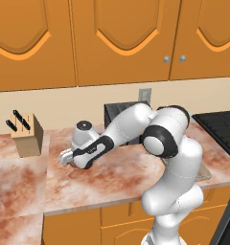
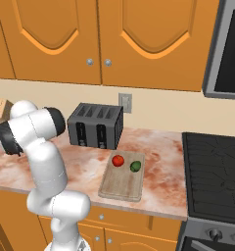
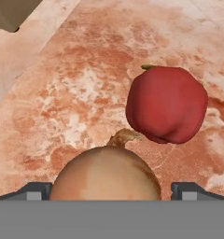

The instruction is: Place the avocado, onion, tomato, and bell pepper on the cutting board.

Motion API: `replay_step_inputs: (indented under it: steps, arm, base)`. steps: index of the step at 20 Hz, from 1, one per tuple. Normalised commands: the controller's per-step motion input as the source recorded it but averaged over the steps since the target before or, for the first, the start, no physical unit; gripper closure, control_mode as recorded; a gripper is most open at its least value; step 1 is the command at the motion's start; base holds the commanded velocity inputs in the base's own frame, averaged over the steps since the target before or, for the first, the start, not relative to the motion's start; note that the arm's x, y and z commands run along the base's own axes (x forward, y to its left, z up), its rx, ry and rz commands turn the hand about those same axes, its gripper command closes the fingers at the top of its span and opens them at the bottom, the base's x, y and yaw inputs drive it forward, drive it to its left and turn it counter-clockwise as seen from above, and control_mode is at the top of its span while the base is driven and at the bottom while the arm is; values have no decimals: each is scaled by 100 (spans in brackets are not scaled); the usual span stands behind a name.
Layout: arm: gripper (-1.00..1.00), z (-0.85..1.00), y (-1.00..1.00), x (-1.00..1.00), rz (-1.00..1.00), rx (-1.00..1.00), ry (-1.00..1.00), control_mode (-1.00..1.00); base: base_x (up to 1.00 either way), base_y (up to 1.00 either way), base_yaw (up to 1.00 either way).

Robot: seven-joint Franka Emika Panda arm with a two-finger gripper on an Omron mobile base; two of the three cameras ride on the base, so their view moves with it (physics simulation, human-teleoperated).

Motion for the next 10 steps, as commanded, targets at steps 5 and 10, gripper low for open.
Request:
replay_step_inputs:
  steps: [5, 10]
  arm:
    - [100, -14, 10, 7, 0, -2, 0, -100]
    - [100, 9, -7, -37, 0, 0, -2, -100]
  base:
    - [0, 0, 0]
    - [0, 0, 0]
